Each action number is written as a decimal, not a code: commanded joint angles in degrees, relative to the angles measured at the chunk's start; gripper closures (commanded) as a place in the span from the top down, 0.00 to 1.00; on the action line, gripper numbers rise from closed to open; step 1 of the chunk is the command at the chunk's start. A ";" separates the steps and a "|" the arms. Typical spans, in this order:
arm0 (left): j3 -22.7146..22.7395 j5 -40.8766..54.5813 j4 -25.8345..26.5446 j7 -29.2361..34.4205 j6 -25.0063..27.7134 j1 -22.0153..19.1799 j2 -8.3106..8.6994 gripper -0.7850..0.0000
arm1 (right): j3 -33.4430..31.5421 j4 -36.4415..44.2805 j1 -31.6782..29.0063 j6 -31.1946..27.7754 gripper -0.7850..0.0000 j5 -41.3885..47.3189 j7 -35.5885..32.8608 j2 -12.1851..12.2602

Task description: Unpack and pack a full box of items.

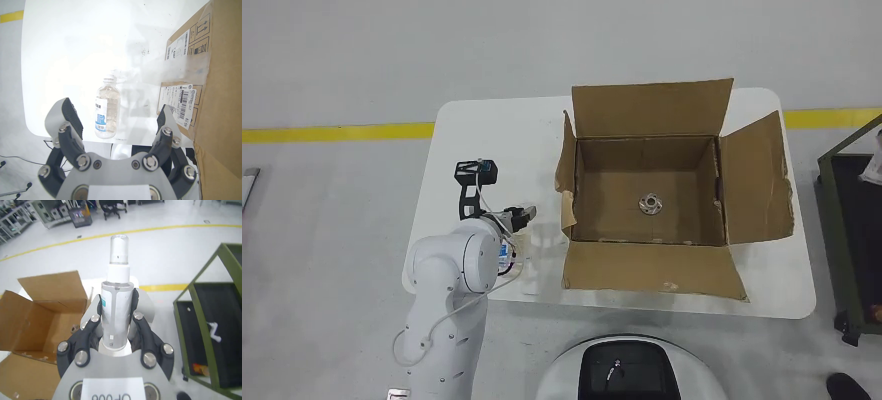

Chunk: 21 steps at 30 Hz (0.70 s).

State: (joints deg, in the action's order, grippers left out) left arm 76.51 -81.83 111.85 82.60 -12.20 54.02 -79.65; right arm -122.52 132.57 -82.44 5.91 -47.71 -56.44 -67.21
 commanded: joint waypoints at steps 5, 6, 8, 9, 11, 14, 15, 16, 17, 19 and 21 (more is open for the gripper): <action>0.00 0.00 0.00 0.00 0.00 0.00 0.00 1.00 | 3.65 -2.33 -10.81 -2.64 0.00 -2.54 -0.36 -0.46; 0.00 0.00 0.00 0.00 0.00 0.00 0.00 1.00 | 4.88 -2.90 -11.86 -2.65 0.00 -3.35 0.26 -0.53; 0.00 0.00 0.00 0.00 0.00 0.00 0.00 1.00 | 7.37 -4.11 -13.18 -2.45 0.00 -4.88 1.83 -0.65; 0.00 0.00 0.00 0.00 0.00 0.00 0.00 1.00 | 8.37 -4.85 -13.41 -2.23 0.00 -4.75 2.42 -0.71; 0.00 0.00 0.00 0.00 0.00 0.00 0.00 1.00 | 10.08 -6.52 -13.67 -2.55 0.00 -6.30 2.66 -0.66; 0.00 0.00 0.00 0.00 0.00 0.00 0.00 1.00 | 12.32 -9.31 -12.89 -3.14 0.00 -7.58 2.25 -0.54; 0.00 0.00 0.00 0.00 0.00 0.00 0.00 1.00 | 13.02 -10.07 -12.58 -3.34 0.00 -8.73 2.08 -0.46; 0.00 0.00 0.00 0.00 0.00 0.00 0.00 1.00 | 13.80 -10.97 -12.29 -3.43 0.00 -9.52 1.94 -0.42; 0.00 0.00 0.00 0.00 0.00 0.00 0.00 1.00 | 14.52 -11.75 -11.90 -3.42 0.00 -10.06 1.90 -0.39; 0.00 0.00 0.00 0.00 0.00 0.00 0.00 1.00 | 15.79 -13.09 -11.26 -3.52 0.00 -10.25 1.86 -0.36; 0.00 0.00 0.00 0.00 0.00 0.00 0.00 1.00 | 17.01 -14.32 -10.72 -3.93 0.00 -11.05 1.52 -0.29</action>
State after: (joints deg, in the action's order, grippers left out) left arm 76.51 -81.83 111.85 82.60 -12.20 54.02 -79.65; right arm -105.99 118.73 -93.36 2.15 -58.50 -54.76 -67.53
